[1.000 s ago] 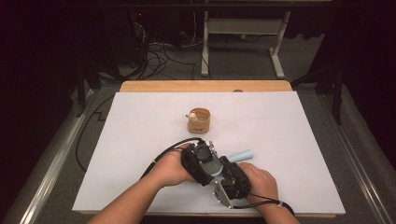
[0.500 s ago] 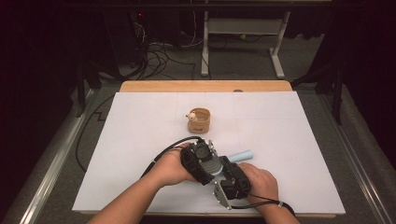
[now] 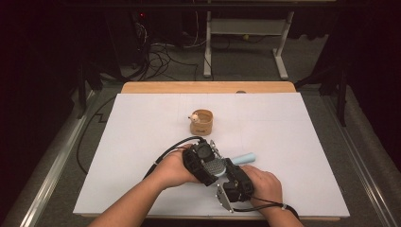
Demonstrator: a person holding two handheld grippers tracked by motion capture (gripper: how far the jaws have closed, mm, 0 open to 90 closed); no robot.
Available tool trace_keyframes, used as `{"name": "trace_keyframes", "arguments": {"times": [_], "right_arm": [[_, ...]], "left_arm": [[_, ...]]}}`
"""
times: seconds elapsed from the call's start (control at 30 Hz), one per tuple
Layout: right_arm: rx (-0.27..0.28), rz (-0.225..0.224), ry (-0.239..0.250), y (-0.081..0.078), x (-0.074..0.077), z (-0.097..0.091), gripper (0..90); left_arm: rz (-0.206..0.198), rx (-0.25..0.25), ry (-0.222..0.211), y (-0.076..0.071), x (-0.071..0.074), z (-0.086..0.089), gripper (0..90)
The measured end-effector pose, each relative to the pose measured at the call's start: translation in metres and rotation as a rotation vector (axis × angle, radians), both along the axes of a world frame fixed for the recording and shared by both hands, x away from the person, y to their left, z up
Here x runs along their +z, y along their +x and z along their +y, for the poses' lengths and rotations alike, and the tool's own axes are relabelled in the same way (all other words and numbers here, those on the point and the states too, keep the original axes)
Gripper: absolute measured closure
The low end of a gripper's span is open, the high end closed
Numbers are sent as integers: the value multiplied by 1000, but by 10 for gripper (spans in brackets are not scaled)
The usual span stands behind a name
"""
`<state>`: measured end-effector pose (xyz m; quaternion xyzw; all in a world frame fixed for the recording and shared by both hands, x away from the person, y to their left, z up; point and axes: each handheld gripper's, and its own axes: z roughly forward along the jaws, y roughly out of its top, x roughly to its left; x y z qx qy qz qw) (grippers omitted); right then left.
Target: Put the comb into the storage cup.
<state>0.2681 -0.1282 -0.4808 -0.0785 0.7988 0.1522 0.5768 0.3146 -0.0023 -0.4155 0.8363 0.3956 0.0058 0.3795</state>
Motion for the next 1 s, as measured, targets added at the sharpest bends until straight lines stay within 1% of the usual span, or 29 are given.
{"name": "trace_keyframes", "arguments": {"times": [0.07, 0.1, 0.23, 0.33, 0.47, 0.57, 0.63, 0.67, 0.73, 0.87, 0.93, 1.0], "right_arm": [[-2, -7, -5, -1, -1, 0, 776], [0, -2, -8, -1, 0, 0, 776], [4, -7, -7, -1, 0, 1, 778], [3, -8, -6, -1, 0, 1, 778], [-2, -3, -9, -1, 0, 0, 778], [-3, 3, -9, 0, 0, 0, 778], [-6, 4, -14, 0, 0, -1, 778], [-9, -1, -12, 0, 0, -1, 779], [-17, 5, -12, 0, -1, -1, 779], [-21, 5, -20, 1, -2, -3, 779], [-23, 13, -21, 2, -1, -4, 779], [-28, -2, -22, 2, -1, -5, 779]], "left_arm": [[1, 0, 0, 0, 0, 0, 203], [6, 3, -3, 0, 0, 0, 203], [15, -4, -3, 0, 1, 2, 201], [22, -2, -16, 0, 2, 2, 191], [16, -9, -22, 0, 3, 4, 155], [10, -9, -24, 0, 4, 5, 151], [6, -15, -25, 1, 5, 6, 150], [5, -10, -27, 0, 5, 7, 145], [8, -13, -26, 0, 5, 9, 122], [-4, -7, -21, 0, 6, 12, 67], [0, -15, -14, -1, 6, 14, 37], [-5, -19, -7, -1, 5, 17, 11]]}}
